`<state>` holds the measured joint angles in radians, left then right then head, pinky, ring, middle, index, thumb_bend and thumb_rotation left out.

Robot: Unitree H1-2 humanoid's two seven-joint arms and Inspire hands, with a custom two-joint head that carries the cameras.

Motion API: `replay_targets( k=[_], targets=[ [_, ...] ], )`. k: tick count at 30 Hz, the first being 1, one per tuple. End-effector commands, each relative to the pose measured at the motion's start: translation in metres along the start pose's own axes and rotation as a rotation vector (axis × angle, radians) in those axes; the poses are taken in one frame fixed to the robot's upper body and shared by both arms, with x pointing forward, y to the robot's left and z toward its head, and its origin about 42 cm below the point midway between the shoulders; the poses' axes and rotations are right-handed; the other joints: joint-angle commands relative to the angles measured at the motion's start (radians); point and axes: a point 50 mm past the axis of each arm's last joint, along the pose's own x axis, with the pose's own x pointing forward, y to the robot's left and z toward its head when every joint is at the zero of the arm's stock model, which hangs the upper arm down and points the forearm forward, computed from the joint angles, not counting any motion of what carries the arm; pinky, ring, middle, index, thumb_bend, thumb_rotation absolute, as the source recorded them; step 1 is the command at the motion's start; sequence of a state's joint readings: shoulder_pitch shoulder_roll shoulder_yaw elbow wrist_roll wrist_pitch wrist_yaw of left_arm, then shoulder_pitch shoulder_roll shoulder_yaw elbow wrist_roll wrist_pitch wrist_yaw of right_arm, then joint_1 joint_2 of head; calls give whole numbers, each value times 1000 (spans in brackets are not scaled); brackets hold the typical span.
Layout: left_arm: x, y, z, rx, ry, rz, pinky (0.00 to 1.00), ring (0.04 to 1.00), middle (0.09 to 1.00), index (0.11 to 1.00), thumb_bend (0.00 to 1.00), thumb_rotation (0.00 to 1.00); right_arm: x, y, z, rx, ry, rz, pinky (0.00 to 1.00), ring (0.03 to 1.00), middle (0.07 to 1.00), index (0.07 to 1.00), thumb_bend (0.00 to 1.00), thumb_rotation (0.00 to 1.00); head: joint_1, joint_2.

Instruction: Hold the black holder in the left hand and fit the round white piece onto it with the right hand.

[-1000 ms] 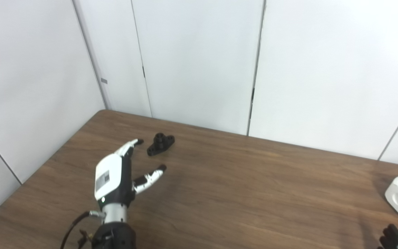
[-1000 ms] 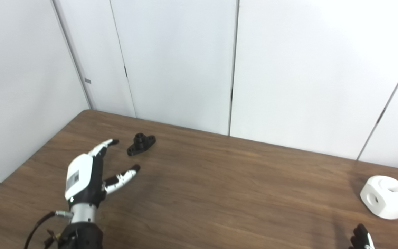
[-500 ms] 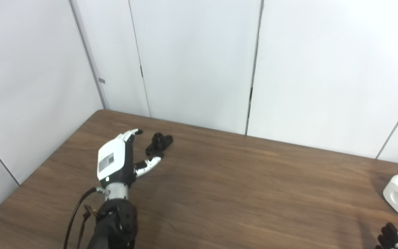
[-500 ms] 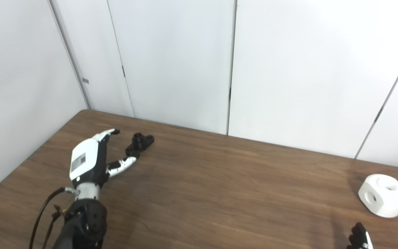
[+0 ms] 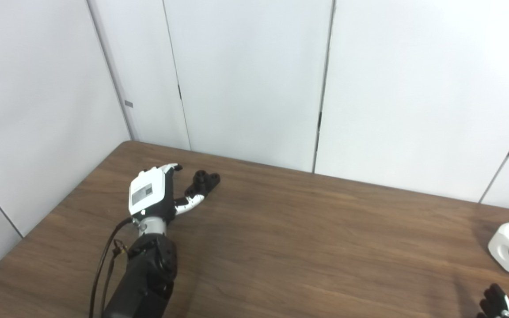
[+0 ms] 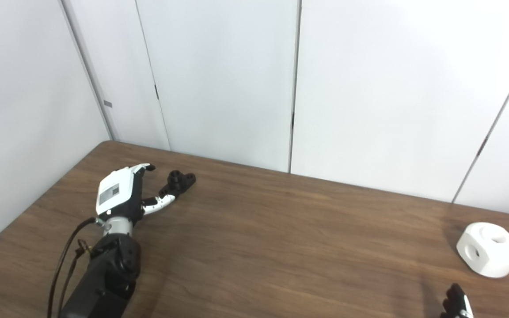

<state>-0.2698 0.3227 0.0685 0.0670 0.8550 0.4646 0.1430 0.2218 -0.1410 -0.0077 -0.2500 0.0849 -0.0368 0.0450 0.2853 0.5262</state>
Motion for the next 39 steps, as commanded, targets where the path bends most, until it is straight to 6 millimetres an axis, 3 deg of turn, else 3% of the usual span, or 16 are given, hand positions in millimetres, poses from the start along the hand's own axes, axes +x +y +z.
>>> replay_targets(
  k=[1,19,39],
  targets=[
    [19,21,11,18,-27,75,968,915,861,794,797,455,-2,8,7,24,-38,3,1000,1000,1000,1000,456,1000,0,1],
    [48,5,14,78,24,15,999,966,913,768,824,459,-3,8,11,4,-44,9,1000,1000,1000,1000,463,1000,-24,1],
    [74,-16,15,71,66,-40,992,966,902,743,840,447,-7,7,10,21,-44,-4,1000,1000,1000,1000,453,1000,-51,1]
  ],
)
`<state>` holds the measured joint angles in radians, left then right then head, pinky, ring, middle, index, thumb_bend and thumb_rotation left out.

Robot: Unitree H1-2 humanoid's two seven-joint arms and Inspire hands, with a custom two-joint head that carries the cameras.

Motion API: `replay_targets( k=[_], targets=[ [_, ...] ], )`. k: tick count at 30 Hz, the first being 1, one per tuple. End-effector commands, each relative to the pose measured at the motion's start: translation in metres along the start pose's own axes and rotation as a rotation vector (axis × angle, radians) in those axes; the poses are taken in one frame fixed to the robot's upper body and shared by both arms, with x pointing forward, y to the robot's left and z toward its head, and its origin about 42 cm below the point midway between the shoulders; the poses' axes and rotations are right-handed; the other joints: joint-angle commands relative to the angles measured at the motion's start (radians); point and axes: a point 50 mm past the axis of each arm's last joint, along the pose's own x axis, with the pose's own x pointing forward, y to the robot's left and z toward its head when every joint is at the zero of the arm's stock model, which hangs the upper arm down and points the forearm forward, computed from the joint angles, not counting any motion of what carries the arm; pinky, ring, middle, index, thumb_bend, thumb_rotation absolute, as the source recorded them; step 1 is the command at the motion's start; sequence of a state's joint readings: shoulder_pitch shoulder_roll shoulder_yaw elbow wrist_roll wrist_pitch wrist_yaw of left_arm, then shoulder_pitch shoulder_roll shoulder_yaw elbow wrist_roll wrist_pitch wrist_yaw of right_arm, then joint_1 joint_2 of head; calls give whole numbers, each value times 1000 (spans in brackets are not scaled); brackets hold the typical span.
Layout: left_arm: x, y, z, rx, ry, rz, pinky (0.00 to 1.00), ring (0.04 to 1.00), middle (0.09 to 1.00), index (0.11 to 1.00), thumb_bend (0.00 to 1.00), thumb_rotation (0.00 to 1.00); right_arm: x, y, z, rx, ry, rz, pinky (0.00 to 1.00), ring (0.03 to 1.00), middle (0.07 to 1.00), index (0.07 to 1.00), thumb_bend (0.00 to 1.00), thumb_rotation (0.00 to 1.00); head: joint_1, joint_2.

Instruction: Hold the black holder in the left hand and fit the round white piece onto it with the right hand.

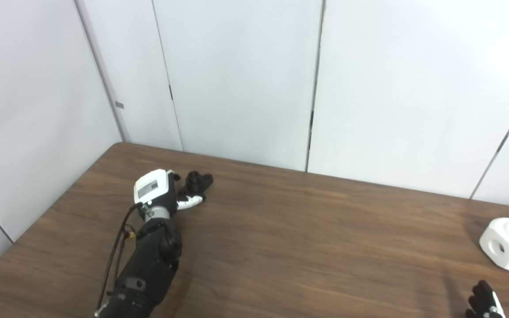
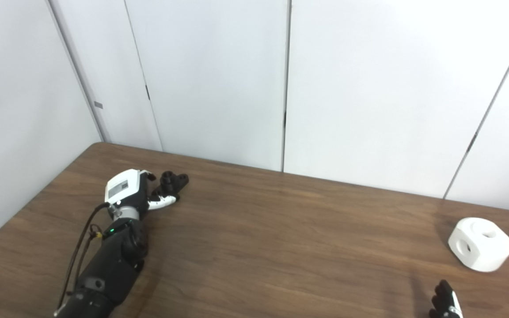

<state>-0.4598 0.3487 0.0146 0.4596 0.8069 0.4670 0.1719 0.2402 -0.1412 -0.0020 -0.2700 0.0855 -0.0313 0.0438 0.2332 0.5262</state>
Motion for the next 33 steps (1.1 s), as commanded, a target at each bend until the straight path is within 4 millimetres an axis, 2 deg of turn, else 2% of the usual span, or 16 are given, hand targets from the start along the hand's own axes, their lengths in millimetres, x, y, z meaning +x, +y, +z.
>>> replay_targets(
  k=[1,15,33],
  targets=[
    [17,29,14,-13,-33,91,995,969,902,734,835,445,-2,6,8,18,-47,-8,1000,1000,1000,1000,455,1000,1,2],
    [22,30,27,-31,-43,85,979,950,880,670,810,436,-2,6,9,16,-50,-10,1000,1000,1000,1000,430,1000,-9,7],
    [20,31,26,-78,-56,81,996,947,842,492,787,275,-3,7,10,12,-50,-12,1000,1000,1000,1000,428,1000,-7,20]
  ],
)
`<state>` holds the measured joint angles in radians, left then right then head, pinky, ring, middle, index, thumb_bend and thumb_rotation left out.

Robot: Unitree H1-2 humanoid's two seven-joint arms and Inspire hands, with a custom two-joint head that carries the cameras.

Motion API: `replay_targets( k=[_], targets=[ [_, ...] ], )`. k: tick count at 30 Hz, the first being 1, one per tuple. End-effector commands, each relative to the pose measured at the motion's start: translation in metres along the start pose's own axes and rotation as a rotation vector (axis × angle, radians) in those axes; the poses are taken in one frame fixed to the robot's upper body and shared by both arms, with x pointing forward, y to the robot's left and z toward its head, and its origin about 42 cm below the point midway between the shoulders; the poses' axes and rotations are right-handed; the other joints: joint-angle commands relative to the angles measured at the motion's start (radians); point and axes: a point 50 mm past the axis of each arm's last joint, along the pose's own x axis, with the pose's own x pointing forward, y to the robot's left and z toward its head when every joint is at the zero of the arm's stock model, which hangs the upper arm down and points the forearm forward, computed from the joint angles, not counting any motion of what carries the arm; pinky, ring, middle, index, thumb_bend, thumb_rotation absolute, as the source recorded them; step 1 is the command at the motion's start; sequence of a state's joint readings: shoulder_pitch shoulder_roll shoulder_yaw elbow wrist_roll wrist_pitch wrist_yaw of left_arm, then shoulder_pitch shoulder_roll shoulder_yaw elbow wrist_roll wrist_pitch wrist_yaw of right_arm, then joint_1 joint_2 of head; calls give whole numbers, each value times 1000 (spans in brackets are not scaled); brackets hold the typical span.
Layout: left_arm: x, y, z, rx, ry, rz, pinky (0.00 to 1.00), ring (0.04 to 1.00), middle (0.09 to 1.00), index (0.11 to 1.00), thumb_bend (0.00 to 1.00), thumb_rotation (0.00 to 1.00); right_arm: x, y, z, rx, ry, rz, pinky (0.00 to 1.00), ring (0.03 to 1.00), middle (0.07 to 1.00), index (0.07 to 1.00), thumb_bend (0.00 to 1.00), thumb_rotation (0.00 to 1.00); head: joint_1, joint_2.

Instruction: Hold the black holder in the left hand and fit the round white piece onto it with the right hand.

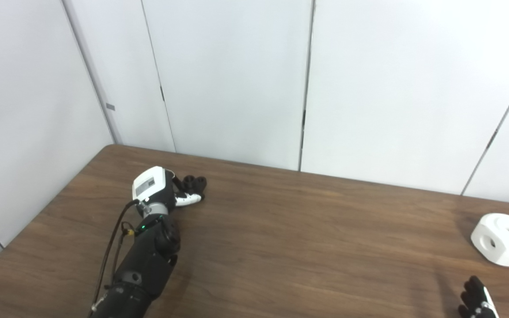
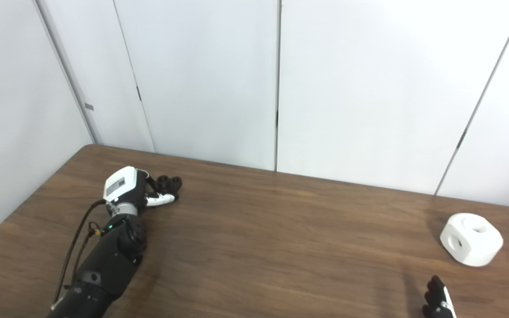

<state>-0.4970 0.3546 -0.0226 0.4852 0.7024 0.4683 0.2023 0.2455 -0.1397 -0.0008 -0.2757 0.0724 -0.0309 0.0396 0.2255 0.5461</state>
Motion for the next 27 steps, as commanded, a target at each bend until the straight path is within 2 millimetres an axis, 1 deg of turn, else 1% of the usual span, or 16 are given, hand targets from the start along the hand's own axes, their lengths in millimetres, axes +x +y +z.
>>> replay_targets(
  k=[1,4,5,10,11,12,13,16,20,27],
  targets=[
    [13,30,14,-2,-48,97,992,944,838,490,790,267,-2,6,10,22,-50,-8,1000,1000,1000,1000,429,1000,1,0],
    [13,28,13,0,-52,101,984,938,824,488,802,227,-2,5,11,20,-49,-4,1000,1000,1000,1000,432,1000,1,0],
    [12,28,12,6,-54,101,986,939,821,487,806,218,-2,5,11,22,-49,-3,1000,1000,1000,1000,434,1000,4,6],
    [11,27,10,48,-72,105,987,937,808,490,813,178,-2,4,12,25,-50,-2,1000,1000,1000,1000,444,1000,4,6],
    [11,27,10,45,-76,105,990,941,809,488,672,126,-2,3,13,26,-52,0,1000,1000,1000,1000,444,1000,4,10],
    [10,27,9,42,-78,106,993,943,808,486,600,96,-2,3,13,27,-53,2,1000,1000,1000,1000,440,1000,4,10],
    [10,27,9,30,-81,106,995,944,807,485,556,78,-3,3,13,28,-53,3,1000,1000,1000,1000,438,1000,4,11],
    [9,28,8,-4,-85,99,1000,943,803,483,528,58,-3,2,14,31,-52,5,1000,1000,1000,1000,449,1000,4,12],
    [7,28,7,-39,-84,89,1000,938,802,482,524,50,-2,1,14,27,-52,5,1000,1000,1000,1000,446,1000,4,14],
    [7,28,4,-26,-84,68,992,928,807,483,522,46,-3,1,15,28,-46,7,1000,1000,1000,1000,450,1000,4,14]
  ],
)
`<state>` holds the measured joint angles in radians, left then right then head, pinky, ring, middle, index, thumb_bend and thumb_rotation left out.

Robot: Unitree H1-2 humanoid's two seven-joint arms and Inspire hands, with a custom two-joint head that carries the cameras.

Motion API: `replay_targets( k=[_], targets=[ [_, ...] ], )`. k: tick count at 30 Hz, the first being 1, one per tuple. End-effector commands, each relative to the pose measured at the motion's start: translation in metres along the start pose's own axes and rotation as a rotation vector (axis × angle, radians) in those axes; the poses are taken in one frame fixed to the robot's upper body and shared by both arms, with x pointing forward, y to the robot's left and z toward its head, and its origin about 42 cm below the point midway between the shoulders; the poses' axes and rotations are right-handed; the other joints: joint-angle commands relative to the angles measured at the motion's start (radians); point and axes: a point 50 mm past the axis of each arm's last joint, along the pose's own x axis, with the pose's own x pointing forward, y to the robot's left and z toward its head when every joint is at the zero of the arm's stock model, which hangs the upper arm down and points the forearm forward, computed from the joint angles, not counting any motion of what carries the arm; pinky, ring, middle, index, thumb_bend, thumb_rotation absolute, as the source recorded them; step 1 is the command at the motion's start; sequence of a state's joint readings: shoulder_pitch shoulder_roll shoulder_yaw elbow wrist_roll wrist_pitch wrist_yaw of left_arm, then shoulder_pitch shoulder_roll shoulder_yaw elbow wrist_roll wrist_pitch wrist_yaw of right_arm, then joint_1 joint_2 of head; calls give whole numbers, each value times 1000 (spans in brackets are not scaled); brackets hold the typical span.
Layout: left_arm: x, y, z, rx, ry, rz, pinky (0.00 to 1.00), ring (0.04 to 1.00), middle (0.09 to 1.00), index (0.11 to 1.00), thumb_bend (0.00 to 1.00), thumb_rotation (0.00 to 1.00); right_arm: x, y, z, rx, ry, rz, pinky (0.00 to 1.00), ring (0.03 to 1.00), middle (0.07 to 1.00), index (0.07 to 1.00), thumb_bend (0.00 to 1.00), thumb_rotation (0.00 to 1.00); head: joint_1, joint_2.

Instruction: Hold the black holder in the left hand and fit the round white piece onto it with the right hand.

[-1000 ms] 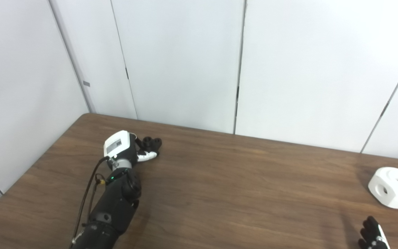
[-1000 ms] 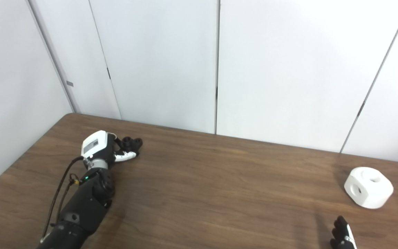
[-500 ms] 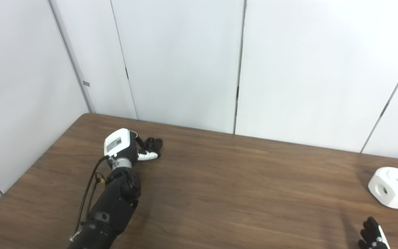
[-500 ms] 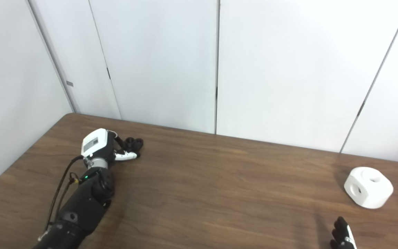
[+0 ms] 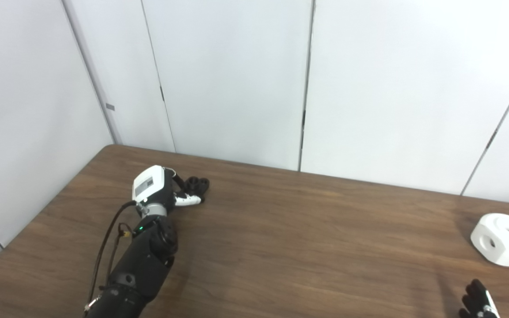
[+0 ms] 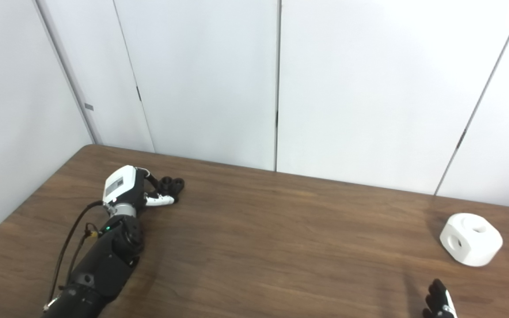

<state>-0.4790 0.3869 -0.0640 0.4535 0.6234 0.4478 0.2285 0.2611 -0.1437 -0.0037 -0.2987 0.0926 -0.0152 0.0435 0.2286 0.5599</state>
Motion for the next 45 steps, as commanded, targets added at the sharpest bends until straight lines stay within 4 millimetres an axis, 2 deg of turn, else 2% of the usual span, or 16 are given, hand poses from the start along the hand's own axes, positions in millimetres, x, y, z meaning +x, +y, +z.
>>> replay_targets(
  k=[1,7,11,18,30,36,45],
  targets=[
    [10,23,7,10,-46,63,990,926,807,483,522,46,2,3,12,9,-54,6,1000,1000,1000,1000,451,1000,1,0],
    [4,24,6,-10,-58,47,964,912,801,485,521,45,0,4,12,4,-55,1,1000,1000,997,1000,482,1000,-15,12],
    [-5,25,7,-75,-80,48,867,898,802,485,519,44,0,5,12,4,-57,3,1000,1000,992,999,485,1000,-22,17],
    [-25,33,16,-148,-162,29,788,879,802,487,513,48,0,7,13,-24,-52,-3,1000,1000,982,994,486,1000,-33,26],
    [-68,53,37,-173,-318,-12,783,875,813,488,512,54,5,14,15,-18,-58,6,1000,1000,972,990,476,1000,-51,51],
    [-94,61,44,-172,-387,-70,815,906,823,488,511,54,6,20,18,-24,-61,16,1000,1000,972,989,476,1000,-78,70],
    [-140,66,55,-126,-502,-150,796,893,821,488,512,51,9,25,24,-45,-67,28,1000,1000,979,987,477,1000,-129,111]
  ],
)
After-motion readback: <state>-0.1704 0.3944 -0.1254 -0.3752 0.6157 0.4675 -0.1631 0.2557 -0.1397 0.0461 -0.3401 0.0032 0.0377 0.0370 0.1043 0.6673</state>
